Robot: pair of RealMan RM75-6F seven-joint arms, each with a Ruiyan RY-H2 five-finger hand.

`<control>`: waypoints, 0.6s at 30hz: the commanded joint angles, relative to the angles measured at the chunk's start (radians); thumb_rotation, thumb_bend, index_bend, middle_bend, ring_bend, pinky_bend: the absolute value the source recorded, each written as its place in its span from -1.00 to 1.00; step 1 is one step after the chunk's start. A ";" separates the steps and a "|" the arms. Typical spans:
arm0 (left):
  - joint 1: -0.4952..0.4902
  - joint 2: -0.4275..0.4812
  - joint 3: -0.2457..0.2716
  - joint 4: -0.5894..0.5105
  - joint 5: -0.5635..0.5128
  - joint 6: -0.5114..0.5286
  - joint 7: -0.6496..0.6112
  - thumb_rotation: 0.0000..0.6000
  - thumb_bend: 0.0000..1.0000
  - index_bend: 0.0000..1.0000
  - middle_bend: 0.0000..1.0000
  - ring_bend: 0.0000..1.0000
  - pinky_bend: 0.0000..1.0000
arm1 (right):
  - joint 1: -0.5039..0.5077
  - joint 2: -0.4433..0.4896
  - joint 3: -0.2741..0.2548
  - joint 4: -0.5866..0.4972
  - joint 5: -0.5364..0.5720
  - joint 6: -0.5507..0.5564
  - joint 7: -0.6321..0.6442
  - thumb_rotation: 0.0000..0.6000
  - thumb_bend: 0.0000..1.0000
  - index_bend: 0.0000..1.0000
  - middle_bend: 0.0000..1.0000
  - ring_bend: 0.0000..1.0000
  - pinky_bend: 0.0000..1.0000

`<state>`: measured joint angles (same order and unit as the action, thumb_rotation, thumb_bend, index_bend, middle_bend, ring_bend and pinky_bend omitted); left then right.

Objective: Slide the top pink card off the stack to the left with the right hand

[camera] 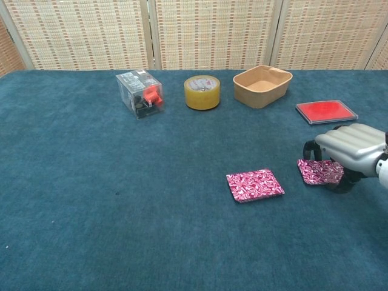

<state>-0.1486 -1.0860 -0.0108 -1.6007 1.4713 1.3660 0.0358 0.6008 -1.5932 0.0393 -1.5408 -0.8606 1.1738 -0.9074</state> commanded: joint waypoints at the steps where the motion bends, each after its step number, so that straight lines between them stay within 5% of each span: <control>1: 0.000 0.000 0.000 0.000 -0.001 0.000 0.000 1.00 -0.06 -1.00 -1.00 -1.00 -0.96 | -0.001 -0.002 0.000 0.001 -0.003 0.004 -0.002 1.00 -0.51 -0.05 -0.17 -0.22 -0.71; 18: -0.002 -0.001 -0.003 -0.006 -0.008 -0.003 0.011 1.00 -0.06 -1.00 -1.00 -1.00 -0.96 | -0.022 0.036 -0.007 -0.066 -0.074 0.046 0.024 1.00 -0.51 0.13 -0.06 -0.14 -0.67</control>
<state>-0.1508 -1.0869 -0.0140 -1.6070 1.4638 1.3627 0.0470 0.5822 -1.5639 0.0342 -1.5979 -0.9255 1.2149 -0.8896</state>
